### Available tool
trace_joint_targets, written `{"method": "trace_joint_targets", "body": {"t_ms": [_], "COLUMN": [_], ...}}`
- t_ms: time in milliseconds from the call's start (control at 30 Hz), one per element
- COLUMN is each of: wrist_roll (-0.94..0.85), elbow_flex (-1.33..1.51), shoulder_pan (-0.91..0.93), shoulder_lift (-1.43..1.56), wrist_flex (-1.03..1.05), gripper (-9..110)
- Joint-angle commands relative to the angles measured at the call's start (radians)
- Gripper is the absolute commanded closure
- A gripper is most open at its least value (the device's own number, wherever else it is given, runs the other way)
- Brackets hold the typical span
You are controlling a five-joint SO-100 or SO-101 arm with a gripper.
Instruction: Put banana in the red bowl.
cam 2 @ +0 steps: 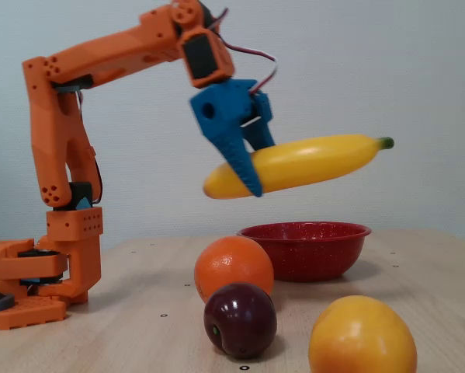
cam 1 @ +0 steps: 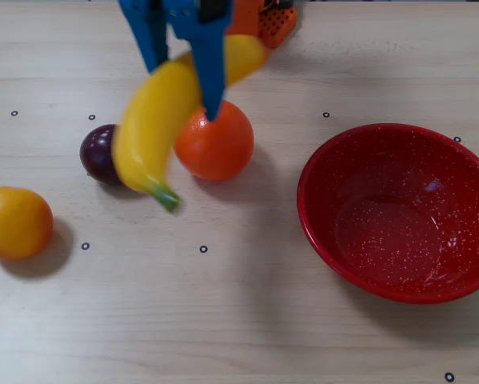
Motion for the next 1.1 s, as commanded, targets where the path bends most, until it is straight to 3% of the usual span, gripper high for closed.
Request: {"method": "trace_joint_targets", "body": {"t_ms": [0,500,1067], "wrist_roll": [0.046,0.221,0.359], "elbow_flex": [-0.158,-0.328,-0.497], "shoulder_pan": [-0.058,-0.419,-0.592], "shoulder_lift": [0.025,-0.153,-0.379], "wrist_flex": [-0.018,-0.097,-0.048], "gripper": [102,102,102]}}
